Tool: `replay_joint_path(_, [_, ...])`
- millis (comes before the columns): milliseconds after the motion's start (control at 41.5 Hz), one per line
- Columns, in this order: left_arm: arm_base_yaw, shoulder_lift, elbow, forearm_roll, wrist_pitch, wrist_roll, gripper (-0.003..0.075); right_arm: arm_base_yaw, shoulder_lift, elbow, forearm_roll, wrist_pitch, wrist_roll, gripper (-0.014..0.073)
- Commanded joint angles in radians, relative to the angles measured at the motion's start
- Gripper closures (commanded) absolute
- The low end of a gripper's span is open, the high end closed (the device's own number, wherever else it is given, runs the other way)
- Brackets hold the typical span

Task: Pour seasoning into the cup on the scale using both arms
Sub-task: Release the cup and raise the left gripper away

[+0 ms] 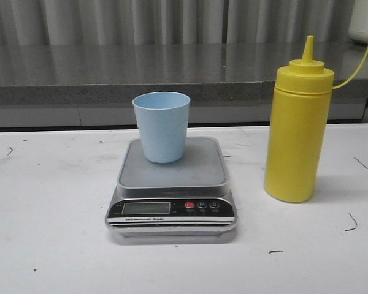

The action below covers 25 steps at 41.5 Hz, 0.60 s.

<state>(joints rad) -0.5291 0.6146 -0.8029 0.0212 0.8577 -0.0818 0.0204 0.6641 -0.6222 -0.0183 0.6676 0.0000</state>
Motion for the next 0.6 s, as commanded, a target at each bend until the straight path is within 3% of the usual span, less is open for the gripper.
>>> replay_joint_path(0, [-0.005,-0.028,-0.022,0.008,-0.063,-0.013,0.0365,-0.006,0.004,-0.024,-0.012,-0.064,-0.011,-0.0021])
replay_joint_path(434, [-0.005,-0.034,-0.022,0.008,-0.067,-0.013,0.0365,-0.006,0.004,-0.024,-0.011,-0.142,-0.011,-0.0021])
replay_joint_path(579, [-0.005,-0.034,-0.022,0.008,-0.067,-0.013,0.0365,-0.006,0.004,-0.024,0.058,-0.144,-0.010,-0.0021])
